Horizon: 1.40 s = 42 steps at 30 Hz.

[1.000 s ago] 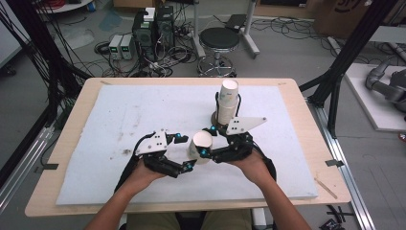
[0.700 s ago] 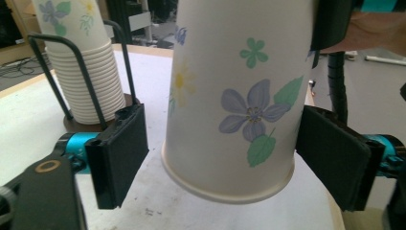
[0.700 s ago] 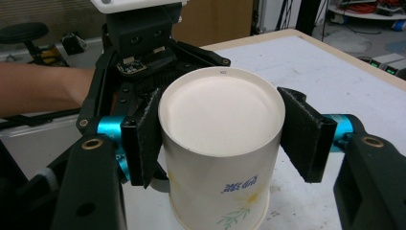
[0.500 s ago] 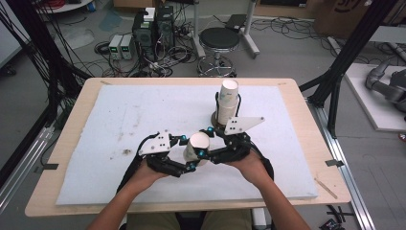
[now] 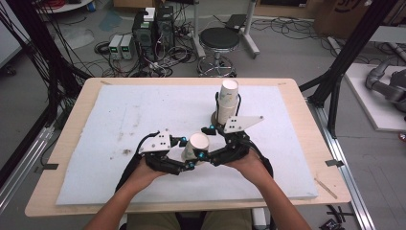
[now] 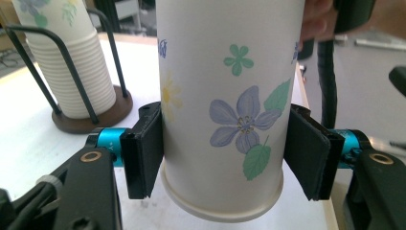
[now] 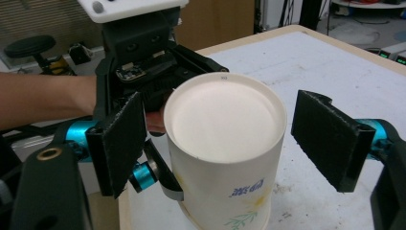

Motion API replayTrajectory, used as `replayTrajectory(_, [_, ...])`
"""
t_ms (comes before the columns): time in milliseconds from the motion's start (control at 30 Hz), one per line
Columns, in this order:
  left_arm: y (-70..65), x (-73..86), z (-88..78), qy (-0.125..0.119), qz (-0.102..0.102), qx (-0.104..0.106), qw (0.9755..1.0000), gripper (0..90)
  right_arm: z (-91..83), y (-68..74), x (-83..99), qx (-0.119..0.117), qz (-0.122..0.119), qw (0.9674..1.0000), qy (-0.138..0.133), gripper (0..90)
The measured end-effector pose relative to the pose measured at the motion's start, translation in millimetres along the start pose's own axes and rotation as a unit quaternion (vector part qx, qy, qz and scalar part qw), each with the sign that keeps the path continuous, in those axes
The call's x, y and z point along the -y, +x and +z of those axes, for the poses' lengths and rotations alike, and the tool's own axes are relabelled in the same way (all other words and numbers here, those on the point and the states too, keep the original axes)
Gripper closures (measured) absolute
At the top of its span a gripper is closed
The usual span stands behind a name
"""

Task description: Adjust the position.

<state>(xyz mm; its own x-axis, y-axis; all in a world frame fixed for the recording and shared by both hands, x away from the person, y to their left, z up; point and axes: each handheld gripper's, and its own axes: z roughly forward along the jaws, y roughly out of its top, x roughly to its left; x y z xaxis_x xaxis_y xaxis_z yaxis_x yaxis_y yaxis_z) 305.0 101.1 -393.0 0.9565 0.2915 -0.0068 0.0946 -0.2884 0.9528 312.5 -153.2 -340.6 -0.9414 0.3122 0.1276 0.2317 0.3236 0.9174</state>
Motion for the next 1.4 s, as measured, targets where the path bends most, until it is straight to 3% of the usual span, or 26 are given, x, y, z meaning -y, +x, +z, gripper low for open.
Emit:
replayTrajectory(200, [2.7, -6.5, -3.9, 0.034, 0.004, 0.009, 0.9994, 35.8, -7.9, -1.8, -3.1, 0.0, -0.016, 0.9999, 0.004, 19.9])
replayTrajectory(433, [8.4, -20.0, -13.6, 0.07, 0.017, 0.012, 0.9974, 36.4, -18.7, -4.8, -2.1, 0.001, -0.03, 0.9991, 0.028, 19.9])
replayTrajectory(767, [15.4, -38.5, -21.5, 0.132, 0.042, 0.023, 0.9901, 36.5, -23.7, -6.9, 3.4, -0.004, -0.044, 0.9972, 0.06, 19.9])
replayTrajectory(900, [15.7, -45.6, -21.2, 0.159, 0.053, 0.033, 0.9854, 36.5, -22.4, -7.4, 4.5, -0.005, -0.051, 0.9963, 0.069, 19.9])
replayTrajectory(1000, [15.4, -49.5, -19.9, 0.182, 0.063, 0.039, 0.9804, 36.5, -21.1, -7.5, 4.7, -0.008, -0.056, 0.9957, 0.074, 19.9])
replayTrajectory(1400, [13.2, -61.7, -10.8, 0.264, 0.094, 0.064, 0.9577, 36.5, -9.7, -5.8, 0.2, -0.012, -0.083, 0.992, 0.095, 20.0])
